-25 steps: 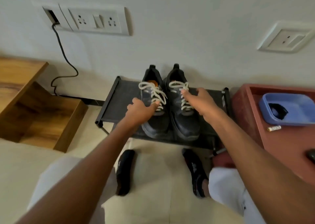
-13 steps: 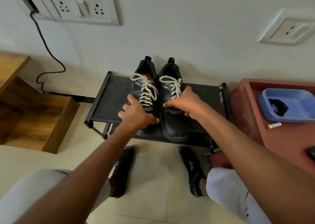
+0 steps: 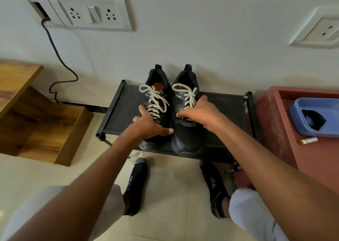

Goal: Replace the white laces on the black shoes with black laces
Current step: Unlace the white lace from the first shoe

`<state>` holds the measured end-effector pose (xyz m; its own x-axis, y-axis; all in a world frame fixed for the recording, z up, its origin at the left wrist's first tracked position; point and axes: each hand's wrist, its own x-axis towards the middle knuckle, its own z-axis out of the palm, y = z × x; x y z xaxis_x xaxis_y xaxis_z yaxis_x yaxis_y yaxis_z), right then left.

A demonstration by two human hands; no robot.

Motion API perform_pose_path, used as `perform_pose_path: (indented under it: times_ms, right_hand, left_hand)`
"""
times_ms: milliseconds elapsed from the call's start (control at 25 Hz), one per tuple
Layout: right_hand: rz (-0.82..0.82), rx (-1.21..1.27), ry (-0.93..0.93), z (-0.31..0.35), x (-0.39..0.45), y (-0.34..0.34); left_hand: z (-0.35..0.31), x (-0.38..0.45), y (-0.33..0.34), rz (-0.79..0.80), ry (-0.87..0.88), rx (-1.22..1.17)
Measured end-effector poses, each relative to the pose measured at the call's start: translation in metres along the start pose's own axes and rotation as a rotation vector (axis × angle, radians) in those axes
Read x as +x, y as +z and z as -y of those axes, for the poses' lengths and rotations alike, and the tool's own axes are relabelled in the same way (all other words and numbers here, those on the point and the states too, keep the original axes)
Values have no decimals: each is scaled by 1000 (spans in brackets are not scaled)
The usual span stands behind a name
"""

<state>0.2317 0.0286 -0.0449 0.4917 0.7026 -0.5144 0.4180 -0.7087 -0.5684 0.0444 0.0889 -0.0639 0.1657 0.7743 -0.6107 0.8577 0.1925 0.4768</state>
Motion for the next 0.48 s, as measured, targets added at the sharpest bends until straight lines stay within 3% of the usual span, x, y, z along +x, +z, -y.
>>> perform_pose_path:
  times_ms: [280, 400, 480]
  right_hand:
    - [-46, -76, -49, 1, 0, 5]
    - [5, -85, -101, 6, -6, 4]
    - [54, -153, -119, 9, -12, -10]
  left_hand:
    - [-6, 3, -6, -36, -18, 66]
    - [-8, 2, -18, 15, 11, 155]
    - [-15, -1, -27, -54, 82, 221]
